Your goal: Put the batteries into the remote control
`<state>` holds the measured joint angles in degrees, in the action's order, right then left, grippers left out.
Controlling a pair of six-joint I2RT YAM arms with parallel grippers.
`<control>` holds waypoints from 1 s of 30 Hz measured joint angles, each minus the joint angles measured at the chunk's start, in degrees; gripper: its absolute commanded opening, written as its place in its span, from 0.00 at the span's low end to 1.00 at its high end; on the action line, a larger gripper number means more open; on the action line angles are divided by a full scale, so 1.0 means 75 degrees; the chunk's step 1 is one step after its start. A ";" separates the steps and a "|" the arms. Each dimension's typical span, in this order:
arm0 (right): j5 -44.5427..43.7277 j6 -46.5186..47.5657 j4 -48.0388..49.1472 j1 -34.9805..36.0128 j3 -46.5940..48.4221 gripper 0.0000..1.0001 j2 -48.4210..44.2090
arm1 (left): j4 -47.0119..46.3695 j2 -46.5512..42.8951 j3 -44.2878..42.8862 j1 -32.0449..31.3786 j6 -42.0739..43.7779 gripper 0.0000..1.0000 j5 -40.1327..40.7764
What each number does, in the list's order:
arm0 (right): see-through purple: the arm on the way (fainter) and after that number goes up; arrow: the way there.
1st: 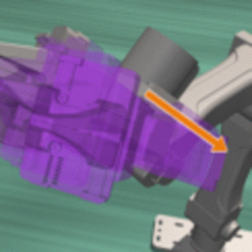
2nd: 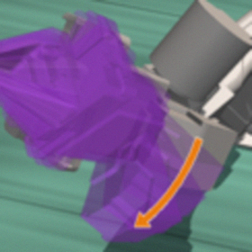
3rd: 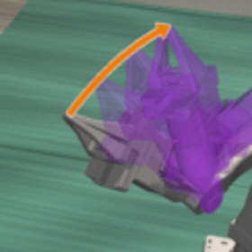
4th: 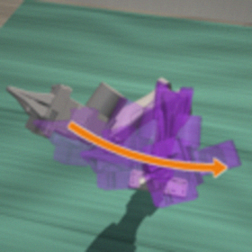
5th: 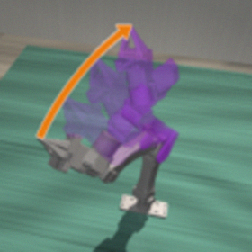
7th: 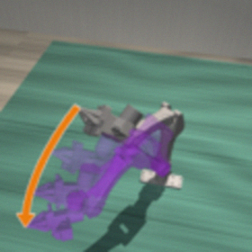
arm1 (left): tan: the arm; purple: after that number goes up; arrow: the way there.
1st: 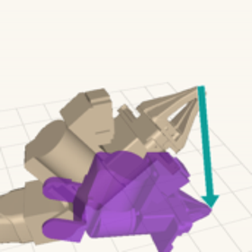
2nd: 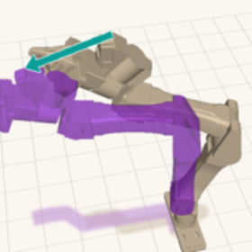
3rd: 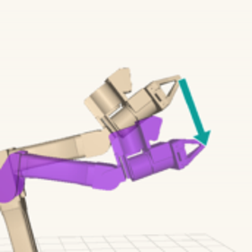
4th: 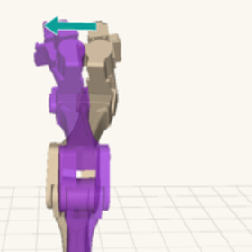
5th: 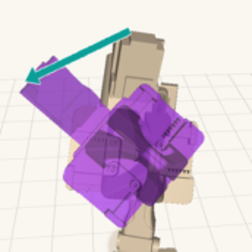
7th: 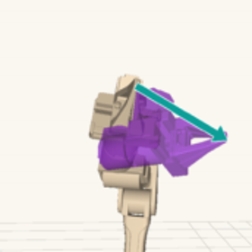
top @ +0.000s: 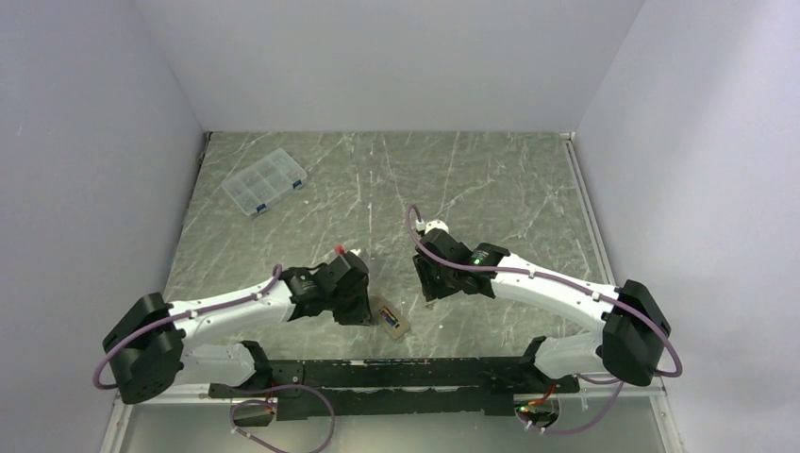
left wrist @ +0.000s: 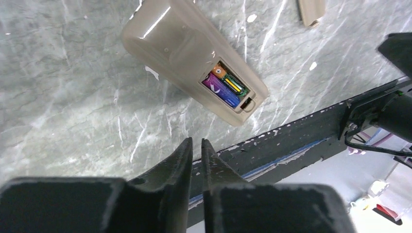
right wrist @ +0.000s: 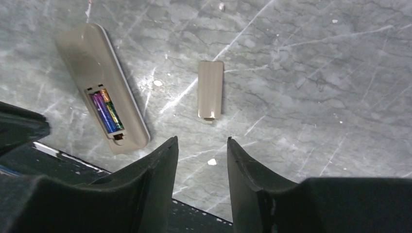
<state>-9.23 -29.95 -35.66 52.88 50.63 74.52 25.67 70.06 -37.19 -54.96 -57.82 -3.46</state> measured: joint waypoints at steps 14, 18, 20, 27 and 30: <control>0.0076 0.0140 -0.0061 -0.0041 0.0000 0.55 0.0889 | 0.1813 -0.1008 -0.0903 0.0000 0.0309 0.48 0.1058; 0.0178 0.0169 0.0079 -0.0082 0.0000 0.56 0.1198 | 0.2130 -0.1294 -0.0956 0.0000 0.0356 0.52 0.1259; 0.0271 0.0189 0.0187 -0.0134 0.0000 0.56 0.1291 | 0.2238 -0.1399 -0.0956 0.0000 0.0356 0.54 0.1311; 0.0481 0.0251 0.0481 -0.0326 -0.0003 0.53 0.1667 | 0.2361 -0.1539 -0.0956 0.0000 0.0350 0.63 0.1393; 0.0519 0.0251 0.0606 -0.0350 -0.0050 0.51 0.1757 | 0.2419 -0.1562 -0.0956 0.0000 0.0350 0.65 0.1422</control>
<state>-5.34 -28.08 -31.11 50.26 50.26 87.70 43.81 58.35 -44.36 -54.96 -55.20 7.20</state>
